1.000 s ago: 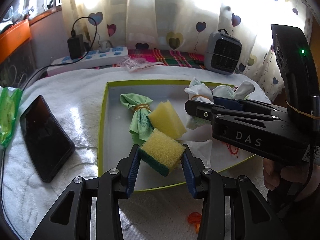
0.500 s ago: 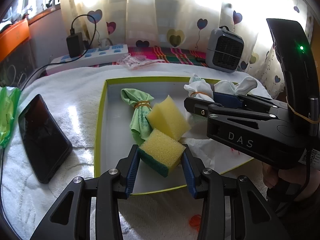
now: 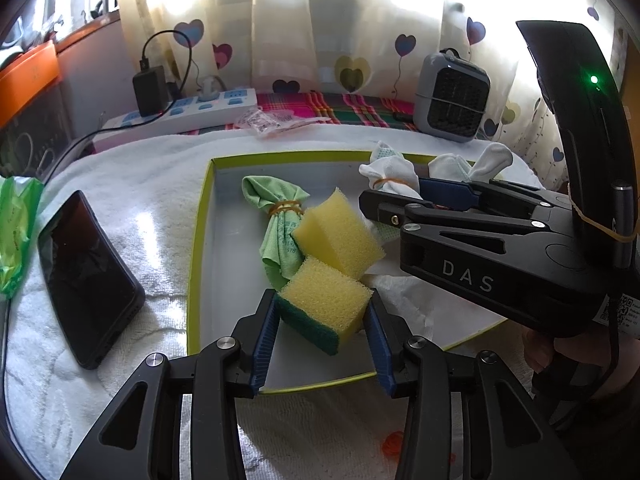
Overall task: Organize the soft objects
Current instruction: 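Lower the sponge into the tray with the left gripper while the right lowers the sock bundle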
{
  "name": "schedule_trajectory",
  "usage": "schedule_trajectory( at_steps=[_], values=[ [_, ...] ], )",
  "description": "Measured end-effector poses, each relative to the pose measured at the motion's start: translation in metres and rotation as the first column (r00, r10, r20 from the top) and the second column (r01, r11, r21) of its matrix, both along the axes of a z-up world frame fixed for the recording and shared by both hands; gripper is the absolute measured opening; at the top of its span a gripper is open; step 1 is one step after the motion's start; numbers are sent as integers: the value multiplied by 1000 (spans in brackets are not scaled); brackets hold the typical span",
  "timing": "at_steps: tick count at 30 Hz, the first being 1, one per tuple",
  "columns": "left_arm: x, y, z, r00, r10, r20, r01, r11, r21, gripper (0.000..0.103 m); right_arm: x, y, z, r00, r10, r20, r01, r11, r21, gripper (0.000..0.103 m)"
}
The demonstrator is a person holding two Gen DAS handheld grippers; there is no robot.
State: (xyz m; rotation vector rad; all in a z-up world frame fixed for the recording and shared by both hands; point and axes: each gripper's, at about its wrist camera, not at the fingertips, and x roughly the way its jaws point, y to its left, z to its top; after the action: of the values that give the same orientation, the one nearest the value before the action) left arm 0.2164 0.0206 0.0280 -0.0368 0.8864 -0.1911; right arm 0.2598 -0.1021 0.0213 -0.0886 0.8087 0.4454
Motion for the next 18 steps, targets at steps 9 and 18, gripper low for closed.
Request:
schedule_trajectory(
  at_steps=[9,18],
  values=[
    [1,0,0,1000,6,-1,-6,1000,10,45,0,-2,1,1000,-3,-3,3,1000,10,46],
    [-1,1,0,1000,6,0,-6,1000,12,46,-2,-3,1,1000,1,-4,-1,1000,12,49]
  ],
)
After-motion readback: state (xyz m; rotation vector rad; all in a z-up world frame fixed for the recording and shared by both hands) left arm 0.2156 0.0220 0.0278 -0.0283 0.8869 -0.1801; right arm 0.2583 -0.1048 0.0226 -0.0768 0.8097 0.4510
